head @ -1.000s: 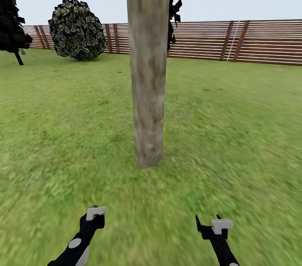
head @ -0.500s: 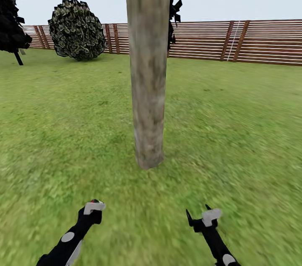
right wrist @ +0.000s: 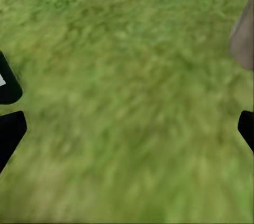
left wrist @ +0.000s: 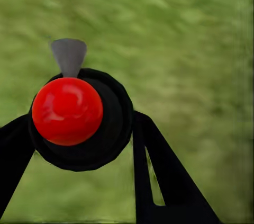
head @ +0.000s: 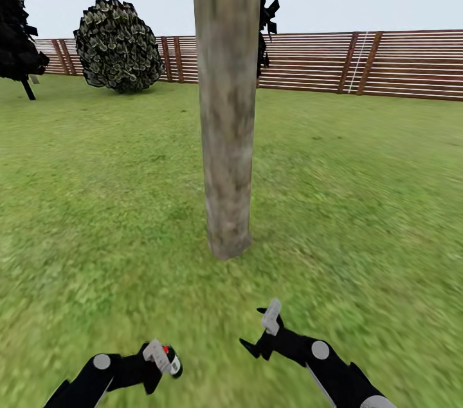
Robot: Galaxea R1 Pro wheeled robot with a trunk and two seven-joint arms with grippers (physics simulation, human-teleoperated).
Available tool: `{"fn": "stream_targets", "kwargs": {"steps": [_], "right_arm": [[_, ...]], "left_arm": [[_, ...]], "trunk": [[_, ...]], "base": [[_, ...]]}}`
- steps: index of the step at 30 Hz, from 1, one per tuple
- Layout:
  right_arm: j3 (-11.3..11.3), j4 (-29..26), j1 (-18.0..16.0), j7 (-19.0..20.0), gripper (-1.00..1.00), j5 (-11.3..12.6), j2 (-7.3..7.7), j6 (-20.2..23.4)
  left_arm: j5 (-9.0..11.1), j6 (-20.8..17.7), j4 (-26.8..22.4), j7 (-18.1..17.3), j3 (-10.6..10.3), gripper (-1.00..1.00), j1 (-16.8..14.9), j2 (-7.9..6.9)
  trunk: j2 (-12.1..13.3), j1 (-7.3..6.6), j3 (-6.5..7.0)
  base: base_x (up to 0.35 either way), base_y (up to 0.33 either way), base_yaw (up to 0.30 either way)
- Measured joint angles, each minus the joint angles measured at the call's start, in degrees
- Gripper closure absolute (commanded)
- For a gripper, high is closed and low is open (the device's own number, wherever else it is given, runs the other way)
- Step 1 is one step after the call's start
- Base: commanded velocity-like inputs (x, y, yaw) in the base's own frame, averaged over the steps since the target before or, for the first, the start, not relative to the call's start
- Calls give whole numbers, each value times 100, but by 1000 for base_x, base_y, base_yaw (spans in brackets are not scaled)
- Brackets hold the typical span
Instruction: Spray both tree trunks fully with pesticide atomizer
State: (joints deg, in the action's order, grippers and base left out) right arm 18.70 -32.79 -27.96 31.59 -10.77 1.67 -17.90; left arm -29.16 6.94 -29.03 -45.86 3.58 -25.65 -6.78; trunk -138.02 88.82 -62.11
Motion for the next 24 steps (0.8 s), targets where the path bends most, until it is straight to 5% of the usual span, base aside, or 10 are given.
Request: {"fn": "stream_targets", "kwargs": {"steps": [6,14,16,24], "right_arm": [[6,-141,-45,566,-100,-20,0,50],[43,-169,-118,640,-100,-272,-8,52],[217,-176,-124,793,-100,-384,-14,51],[438,-184,-138,1147,-100,-540,-113,54]], "left_arm": [[-463,-74,-12,-227,0,100,-10,89],[-705,-274,-15,-242,-5,100,-122,137],[-720,-310,-16,-244,-15,100,-157,192],[-751,-533,-15,-253,-562,100,-241,362]], "trunk": [[0,0,0],[0,0,0],[0,0,0],[0,0,0]], "base": [[0,0,0],[0,0,0],[0,0,0],[0,0,0]]}}
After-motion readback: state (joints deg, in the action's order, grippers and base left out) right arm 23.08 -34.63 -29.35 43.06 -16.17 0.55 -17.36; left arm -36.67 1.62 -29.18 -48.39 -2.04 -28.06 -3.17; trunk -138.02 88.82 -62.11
